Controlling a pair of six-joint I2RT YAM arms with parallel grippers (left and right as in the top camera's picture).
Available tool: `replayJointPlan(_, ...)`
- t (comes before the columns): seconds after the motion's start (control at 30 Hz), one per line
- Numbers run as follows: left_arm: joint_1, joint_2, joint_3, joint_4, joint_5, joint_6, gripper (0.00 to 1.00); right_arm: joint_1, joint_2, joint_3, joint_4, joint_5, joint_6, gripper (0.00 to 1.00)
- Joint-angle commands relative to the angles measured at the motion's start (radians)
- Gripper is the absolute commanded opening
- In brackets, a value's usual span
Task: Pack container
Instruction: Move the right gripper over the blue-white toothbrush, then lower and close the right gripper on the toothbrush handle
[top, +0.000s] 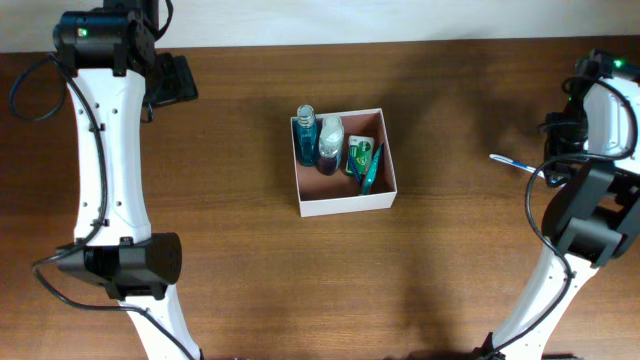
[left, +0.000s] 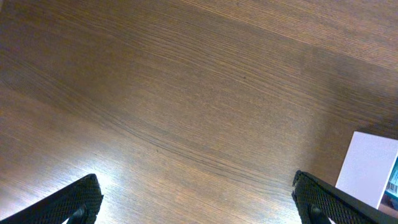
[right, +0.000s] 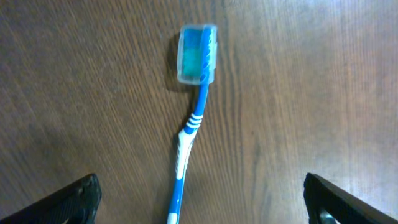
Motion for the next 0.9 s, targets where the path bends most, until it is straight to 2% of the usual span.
replayJointPlan(0.0, 0.002, -0.008, -0.002, -0.001, 0.000, -0.010, 0.99, -0.006, 0.042, -0.006, 0.009, -0.021, 0.016, 0.99)
replayJointPlan(0.6, 0.002, -0.008, -0.002, -0.001, 0.000, -0.011, 0.99, -0.005, 0.104, -0.017, 0.056, -0.020, 0.042, 0.99)
replayJointPlan(0.87, 0.002, -0.008, -0.002, -0.001, 0.000, -0.010, 0.99, -0.005, 0.104, -0.132, 0.166, -0.025, 0.041, 0.99)
